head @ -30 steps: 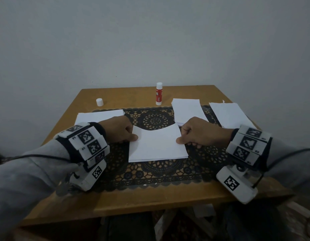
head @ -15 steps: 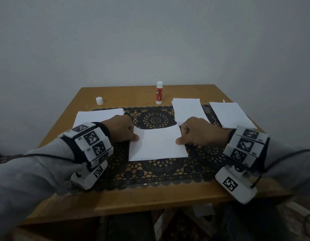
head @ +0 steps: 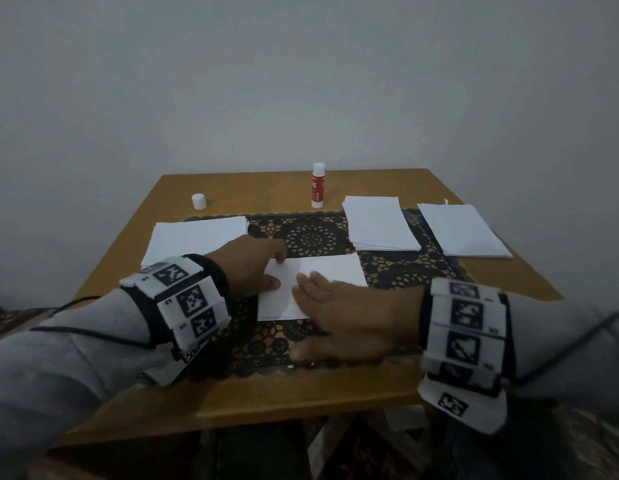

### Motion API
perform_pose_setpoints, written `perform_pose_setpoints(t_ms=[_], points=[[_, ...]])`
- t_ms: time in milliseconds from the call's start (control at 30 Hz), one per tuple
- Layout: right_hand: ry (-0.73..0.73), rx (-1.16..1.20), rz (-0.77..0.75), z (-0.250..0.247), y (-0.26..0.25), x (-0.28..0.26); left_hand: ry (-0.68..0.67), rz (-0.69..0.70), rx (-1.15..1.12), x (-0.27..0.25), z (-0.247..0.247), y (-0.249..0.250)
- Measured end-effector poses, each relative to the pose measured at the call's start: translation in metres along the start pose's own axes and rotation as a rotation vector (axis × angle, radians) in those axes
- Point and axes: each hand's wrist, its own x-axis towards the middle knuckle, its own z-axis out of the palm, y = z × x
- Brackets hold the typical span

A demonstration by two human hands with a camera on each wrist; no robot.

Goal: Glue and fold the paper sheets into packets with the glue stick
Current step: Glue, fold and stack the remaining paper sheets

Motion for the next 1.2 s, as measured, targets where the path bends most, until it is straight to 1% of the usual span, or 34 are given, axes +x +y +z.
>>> perform_pose_setpoints(t_ms=[167,233,300,367,467,500,567,633,700,800,833,867,933,967,1000,1033,1133,1167,1200], points=[[0.027,0.059,0.112,-0.014,0.018,0.020,0.007,0.009,0.028,0.001,-0.002,-0.001],[-0.004,0.040,0.093,-0.008,0.011,0.015,0.016,0.022,0.049,0.000,-0.001,-0.002],[-0.052,0.002,0.035,0.000,0.005,0.005,0.023,0.032,0.066,0.000,0.000,-0.002],[-0.066,0.014,0.021,-0.002,0.012,-0.001,0.034,0.035,0.072,-0.001,-0.002,-0.001],[-0.036,0.076,0.147,-0.012,0.032,-0.002,0.038,0.037,0.089,-0.002,-0.005,0.003],[-0.035,0.070,0.163,-0.012,0.033,-0.003,0.034,0.034,0.089,-0.003,-0.005,0.004],[-0.063,0.025,0.120,-0.007,0.024,-0.007,0.031,0.032,0.095,-0.004,-0.005,0.006],[-0.092,-0.019,0.023,0.001,0.015,-0.016,0.036,0.032,0.099,-0.004,-0.004,0.007],[-0.089,0.005,0.007,0.002,0.021,-0.020,0.034,0.027,0.099,-0.003,-0.004,0.007],[-0.054,0.066,0.159,-0.005,0.037,-0.019,0.021,0.014,0.095,-0.002,-0.003,0.007],[-0.048,0.059,0.168,-0.003,0.037,-0.020,0.018,0.012,0.096,-0.002,-0.003,0.007],[-0.049,0.038,0.138,0.001,0.032,-0.022,0.015,0.012,0.098,-0.001,-0.002,0.007],[-0.083,-0.022,0.012,0.012,0.017,-0.030,0.008,0.014,0.099,0.000,-0.002,0.006],[-0.099,-0.046,-0.028,0.017,0.012,-0.034,0.007,0.014,0.099,0.001,-0.002,0.006],[-0.101,-0.047,-0.032,0.018,0.012,-0.036,0.008,0.013,0.097,0.002,-0.002,0.006],[-0.085,-0.025,-0.005,0.016,0.016,-0.037,0.009,0.013,0.095,0.002,-0.003,0.007],[-0.046,0.012,0.137,0.003,0.033,-0.034,0.013,0.017,0.099,0.001,-0.003,0.008],[-0.038,0.004,0.154,0.001,0.033,-0.033,0.014,0.026,0.104,0.001,-0.003,0.008],[-0.030,-0.003,0.137,0.001,0.028,-0.033,0.013,0.033,0.111,0.002,-0.003,0.008]])
